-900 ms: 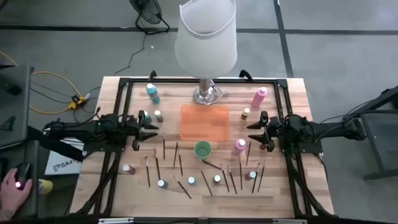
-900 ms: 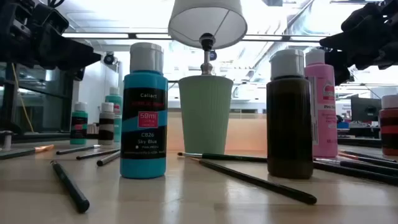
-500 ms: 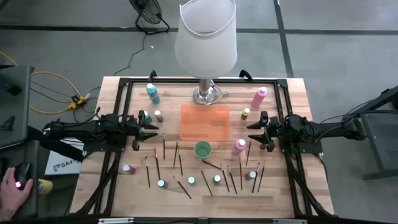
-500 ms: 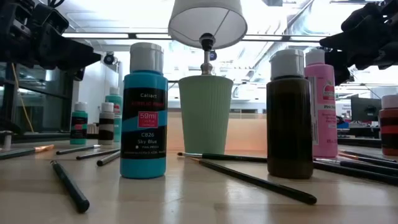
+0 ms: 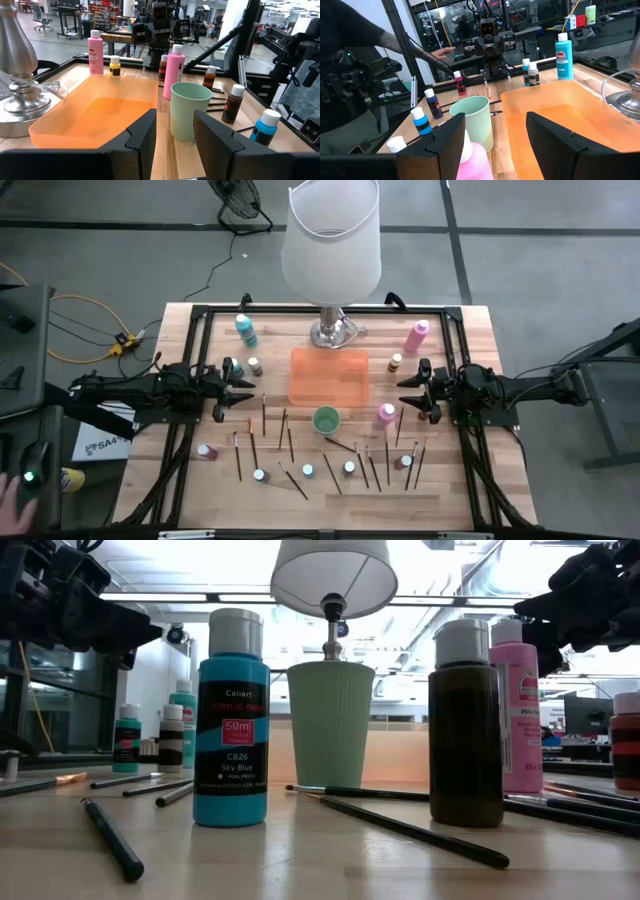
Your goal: Pick & Place Paint Supplies
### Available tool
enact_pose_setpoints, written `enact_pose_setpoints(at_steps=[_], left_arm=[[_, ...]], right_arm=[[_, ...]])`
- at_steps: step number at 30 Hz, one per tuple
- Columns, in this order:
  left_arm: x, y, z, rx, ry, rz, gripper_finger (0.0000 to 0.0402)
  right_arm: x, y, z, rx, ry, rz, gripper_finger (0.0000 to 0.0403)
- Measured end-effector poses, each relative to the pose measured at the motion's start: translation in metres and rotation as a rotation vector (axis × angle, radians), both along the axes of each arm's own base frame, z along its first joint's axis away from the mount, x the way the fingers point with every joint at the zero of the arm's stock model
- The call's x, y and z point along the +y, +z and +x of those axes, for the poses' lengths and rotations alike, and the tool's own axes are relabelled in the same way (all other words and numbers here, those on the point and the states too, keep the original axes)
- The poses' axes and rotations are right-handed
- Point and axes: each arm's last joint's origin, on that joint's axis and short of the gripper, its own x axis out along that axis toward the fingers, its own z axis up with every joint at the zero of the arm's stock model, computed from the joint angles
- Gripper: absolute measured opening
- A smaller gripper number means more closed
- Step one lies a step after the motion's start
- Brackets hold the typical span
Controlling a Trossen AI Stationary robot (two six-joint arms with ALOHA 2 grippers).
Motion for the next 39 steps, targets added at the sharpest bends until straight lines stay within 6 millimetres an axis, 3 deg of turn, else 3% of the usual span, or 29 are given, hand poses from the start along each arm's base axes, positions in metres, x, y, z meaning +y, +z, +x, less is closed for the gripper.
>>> enact_pose_setpoints(at_steps=[39], left_arm=[[0.0,0.0001,0.0,-0.001,0.0,0.0,0.0126]], right_arm=[[0.0001,0.0003,0.0,-0.002,0.004,0.022,0.0205]])
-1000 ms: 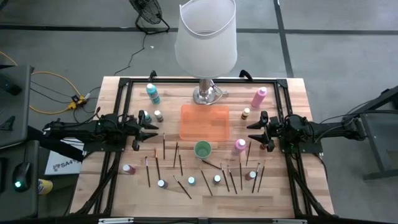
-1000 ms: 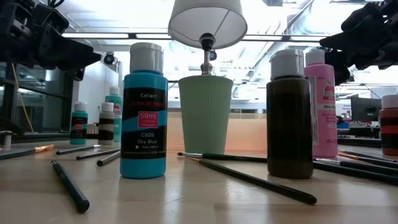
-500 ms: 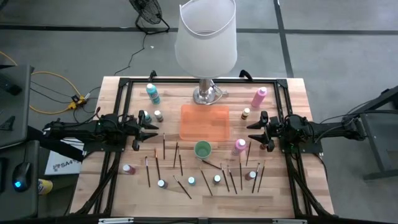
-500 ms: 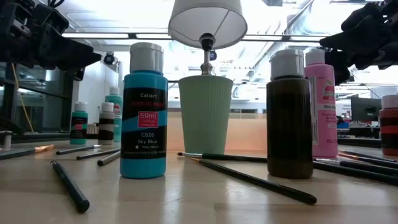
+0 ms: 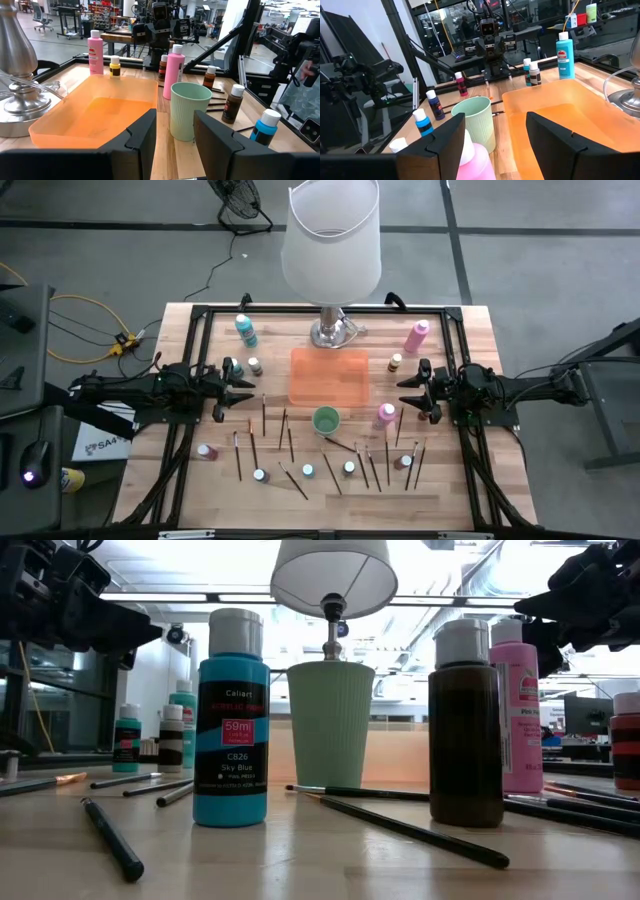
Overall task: Pick & Place Paint Supplies
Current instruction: Put the small yellow paint bottle into the orange bin
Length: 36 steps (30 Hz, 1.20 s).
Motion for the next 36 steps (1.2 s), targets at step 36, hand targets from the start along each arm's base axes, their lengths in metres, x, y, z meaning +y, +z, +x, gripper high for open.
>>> enact_pose_setpoints(at_steps=[36], left_arm=[[0.0,0.0,0.0,0.0,0.0,0.0,0.0126]], right_arm=[[-0.02,0.108,0.01,0.555,-0.593,0.276,0.0205]])
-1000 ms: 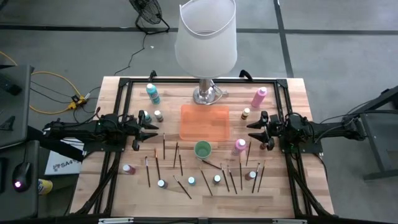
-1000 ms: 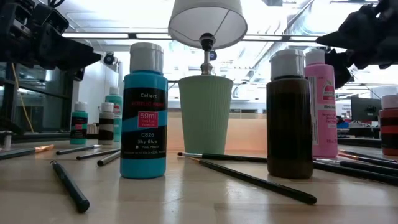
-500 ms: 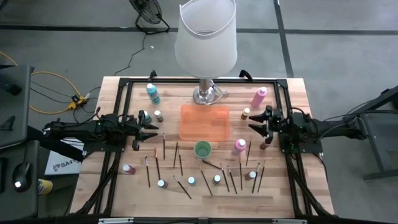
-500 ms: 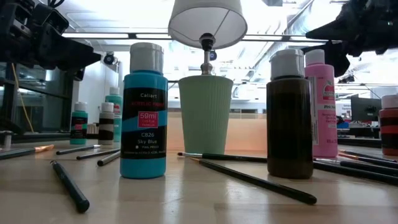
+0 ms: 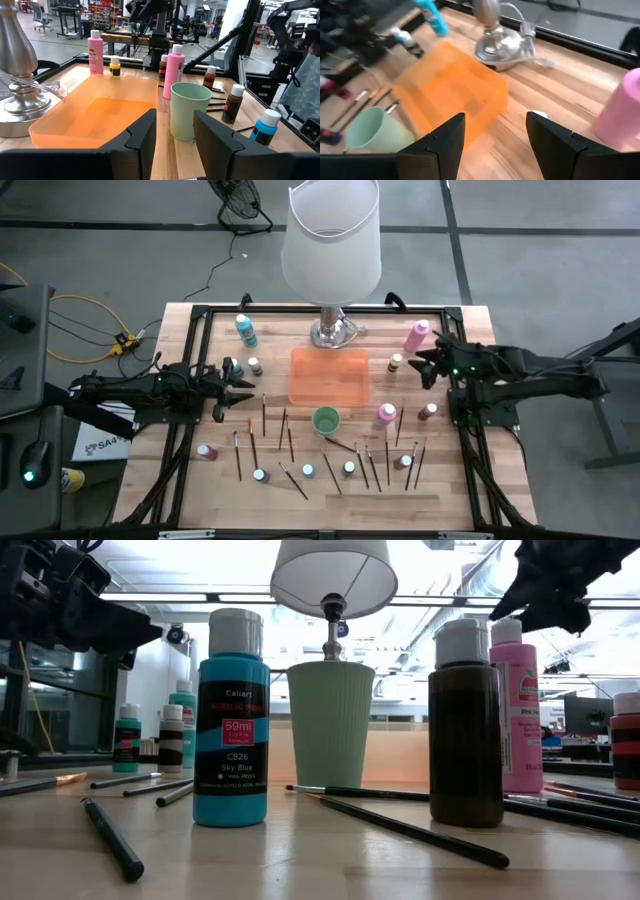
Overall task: Pick & Place Paint Supplies
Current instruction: Put the small yellow paint bottle into the orange bin
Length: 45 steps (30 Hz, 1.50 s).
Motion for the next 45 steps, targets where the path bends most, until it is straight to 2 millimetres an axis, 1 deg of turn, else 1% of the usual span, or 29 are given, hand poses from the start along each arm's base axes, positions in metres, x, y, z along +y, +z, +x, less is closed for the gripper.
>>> enact_pose_setpoints(at_steps=[2,6,10,12,15,23,26,29,34,37,40,45], left_arm=[[0.0,0.0,0.0,0.0,0.0,0.0,0.0126],[0.0,0.0,0.0,0.0,0.0,0.0,0.0126],[0.0,0.0,0.0,0.0,0.0,0.0,0.0126],[0.0,0.0,0.0,0.0,0.0,0.0,0.0126],[0.0,0.0,0.0,0.0,0.0,0.0,0.0126],[0.0,0.0,0.0,0.0,0.0,0.0,0.0126],[0.0,0.0,0.0,0.0,0.0,0.0,0.0126],[0.0,0.0,0.0,0.0,0.0,0.0,0.0126],[0.0,0.0,0.0,0.0,0.0,0.0,0.0126],[0.0,0.0,0.0,0.0,0.0,0.0,0.0126],[0.0,0.0,0.0,0.0,0.0,0.0,0.0126],[0.0,0.0,0.0,0.0,0.0,0.0,0.0126]], right_arm=[[-0.001,-0.005,0.005,0.067,0.036,-0.019,0.0205],[-0.002,-0.014,0.018,0.225,0.154,-0.124,0.0205],[-0.004,-0.021,0.027,0.315,0.214,-0.181,0.0205],[-0.006,-0.026,0.03,0.368,0.233,-0.183,0.0205],[-0.014,-0.034,0.034,0.436,0.221,-0.137,0.0205],[-0.038,-0.049,0.044,0.503,0.146,-0.029,0.0205],[-0.043,-0.054,0.049,0.526,0.157,-0.014,0.0205],[-0.046,-0.057,0.054,0.524,0.154,-0.015,0.0205],[-0.049,-0.06,0.064,0.472,0.154,-0.053,0.0205],[-0.05,-0.069,0.063,0.46,0.12,-0.053,0.0205],[-0.05,-0.074,0.063,0.431,0.066,-0.062,0.0205],[-0.051,-0.075,0.063,0.441,0.023,-0.1,0.0205]])
